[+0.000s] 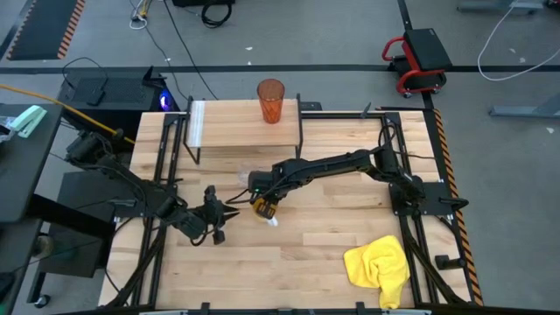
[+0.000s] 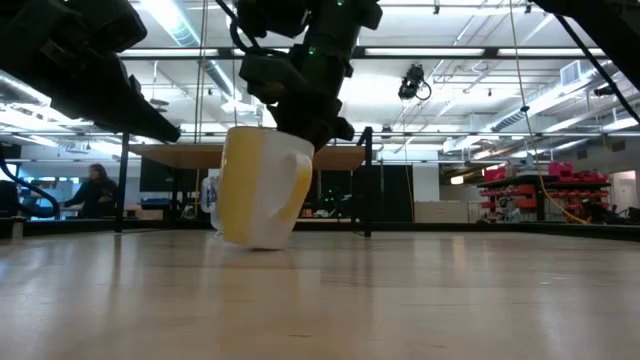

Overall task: Stack small to large cups/mugs on shelf
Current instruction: Put the yellow mug on the shelf

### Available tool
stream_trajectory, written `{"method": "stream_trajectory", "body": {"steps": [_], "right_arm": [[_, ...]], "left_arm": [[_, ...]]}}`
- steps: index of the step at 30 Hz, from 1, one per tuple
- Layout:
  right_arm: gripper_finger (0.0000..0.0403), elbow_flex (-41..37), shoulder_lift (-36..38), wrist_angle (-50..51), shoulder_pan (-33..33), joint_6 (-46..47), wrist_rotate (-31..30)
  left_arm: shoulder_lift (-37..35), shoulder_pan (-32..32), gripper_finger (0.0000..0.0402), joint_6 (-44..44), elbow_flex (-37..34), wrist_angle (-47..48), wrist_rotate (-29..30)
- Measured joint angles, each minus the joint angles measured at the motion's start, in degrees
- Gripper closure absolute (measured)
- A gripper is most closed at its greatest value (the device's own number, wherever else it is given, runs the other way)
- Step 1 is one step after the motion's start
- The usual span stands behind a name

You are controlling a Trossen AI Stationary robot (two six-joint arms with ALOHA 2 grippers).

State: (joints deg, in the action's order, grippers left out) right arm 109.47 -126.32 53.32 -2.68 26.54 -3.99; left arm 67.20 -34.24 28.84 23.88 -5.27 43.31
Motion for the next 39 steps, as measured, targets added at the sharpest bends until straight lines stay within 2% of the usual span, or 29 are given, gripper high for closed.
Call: {"method": "stream_trajectory", "body": {"steps": [5,18,25,32,39], "right_arm": [[0.0376,0.00,-0.06,-0.74,0.00,-0.81,-0.04],[0.0313,0.15,-0.11,-2.49,-0.13,-1.94,0.00],[0.0307,1.59,-0.11,-1.99,-0.57,-2.98,-0.02],[0.0306,4.53,0.03,1.03,-1.18,-4.17,-0.64],[0.0306,4.68,1.48,2.33,-0.95,-4.26,-3.82]], "left_arm": [[-0.02,0.00,0.0344,-0.15,0.00,0.03,0.00],[-0.02,0.00,0.0344,-0.11,0.00,0.01,0.00],[-0.04,0.00,0.0335,-3.32,0.02,-0.14,-0.02],[-0.09,0.00,0.0335,-13.03,0.13,-0.78,-0.04],[-0.09,1.39,0.0327,-13.00,0.14,-0.87,-0.04]]}}
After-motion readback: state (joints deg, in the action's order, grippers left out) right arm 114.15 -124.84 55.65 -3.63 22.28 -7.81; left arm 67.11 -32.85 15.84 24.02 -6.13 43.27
